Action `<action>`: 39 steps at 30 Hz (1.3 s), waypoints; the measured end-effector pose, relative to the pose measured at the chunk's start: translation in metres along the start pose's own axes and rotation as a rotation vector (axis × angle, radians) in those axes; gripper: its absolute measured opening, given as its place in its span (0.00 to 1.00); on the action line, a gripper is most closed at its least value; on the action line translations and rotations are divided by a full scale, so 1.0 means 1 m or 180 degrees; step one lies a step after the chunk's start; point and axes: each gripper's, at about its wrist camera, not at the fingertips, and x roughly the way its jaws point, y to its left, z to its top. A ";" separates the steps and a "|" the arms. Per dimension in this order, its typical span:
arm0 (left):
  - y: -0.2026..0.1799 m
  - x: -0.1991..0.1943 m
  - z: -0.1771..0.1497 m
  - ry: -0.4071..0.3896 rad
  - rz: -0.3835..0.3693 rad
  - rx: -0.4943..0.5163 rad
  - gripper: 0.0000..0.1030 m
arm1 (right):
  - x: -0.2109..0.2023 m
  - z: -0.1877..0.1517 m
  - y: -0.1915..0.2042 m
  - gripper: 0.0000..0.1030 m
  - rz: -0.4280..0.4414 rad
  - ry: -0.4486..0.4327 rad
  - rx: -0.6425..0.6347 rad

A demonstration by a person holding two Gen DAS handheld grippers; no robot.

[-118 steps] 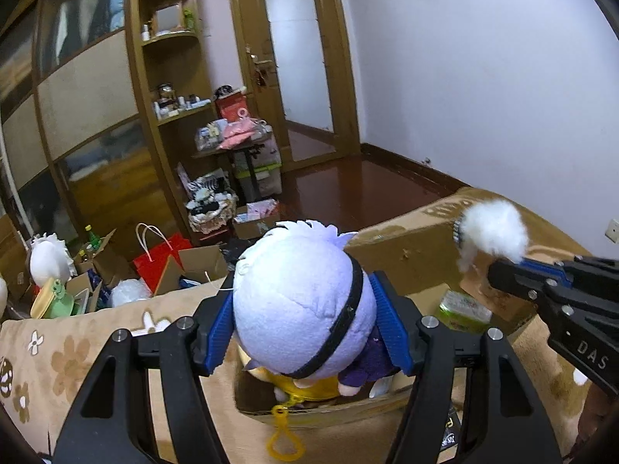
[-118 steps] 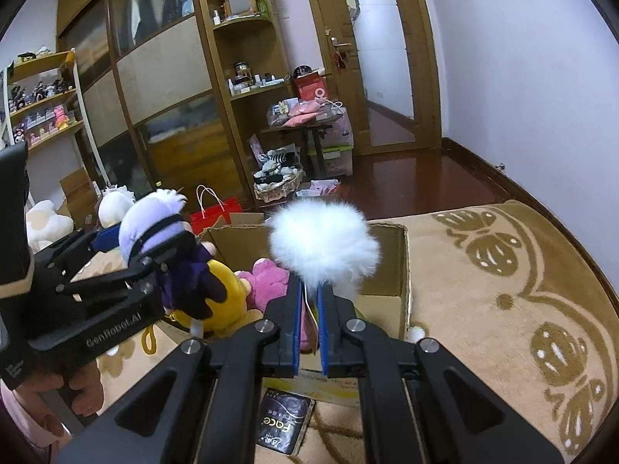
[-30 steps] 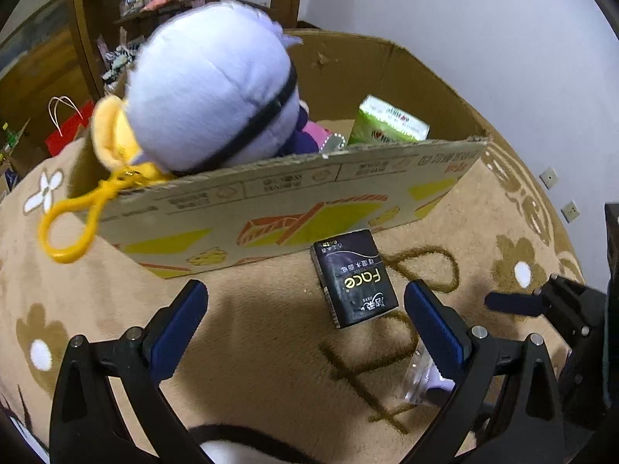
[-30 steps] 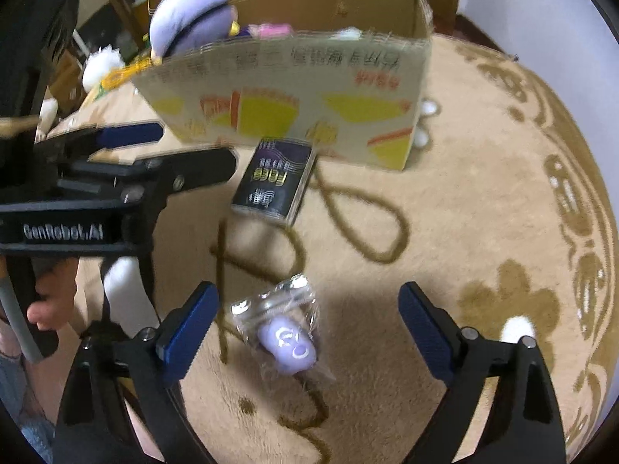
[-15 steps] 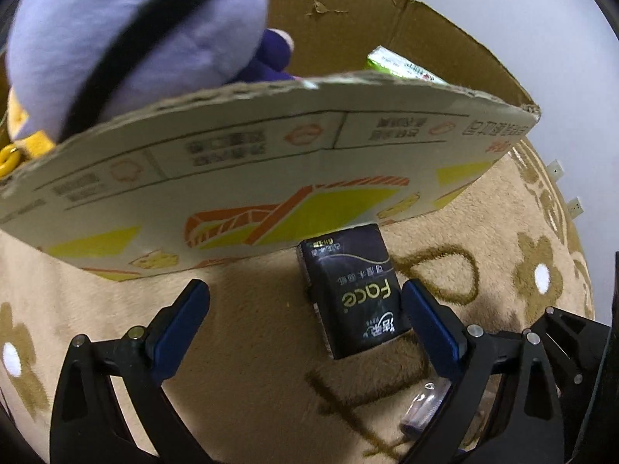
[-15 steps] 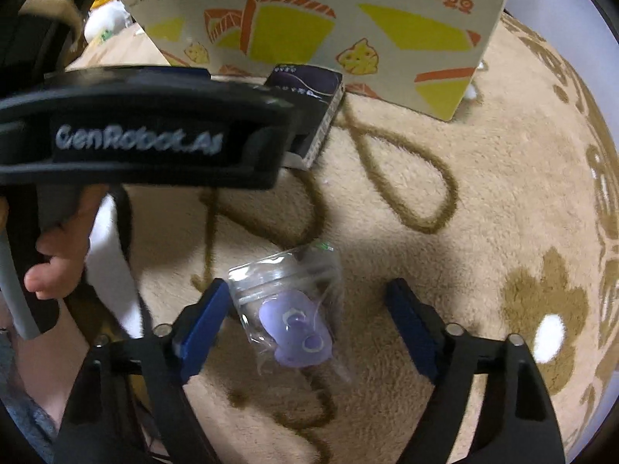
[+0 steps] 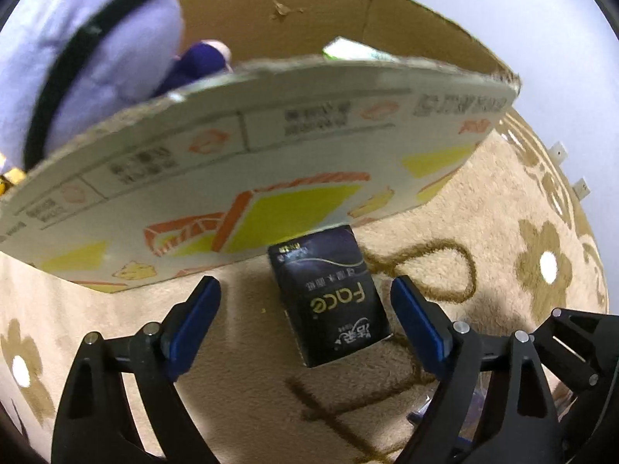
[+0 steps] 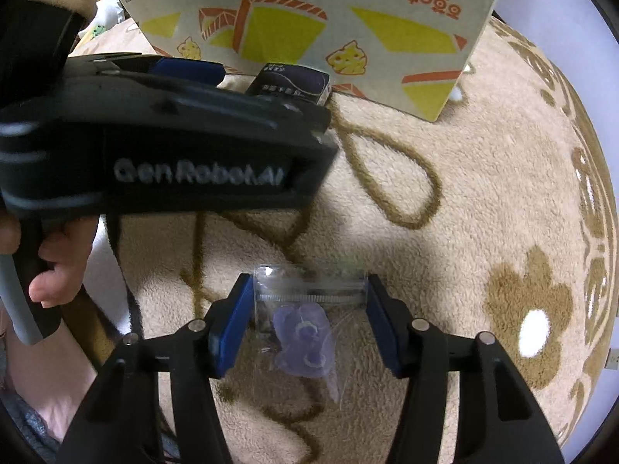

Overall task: Organize soft objects
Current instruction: 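Carry tissue pack and clear bag over the box and release both inside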

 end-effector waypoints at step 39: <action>0.013 -0.169 -0.034 -0.1540 0.0537 -0.0104 0.48 | -0.135 0.003 -0.059 0.59 0.0085 -0.1795 0.0468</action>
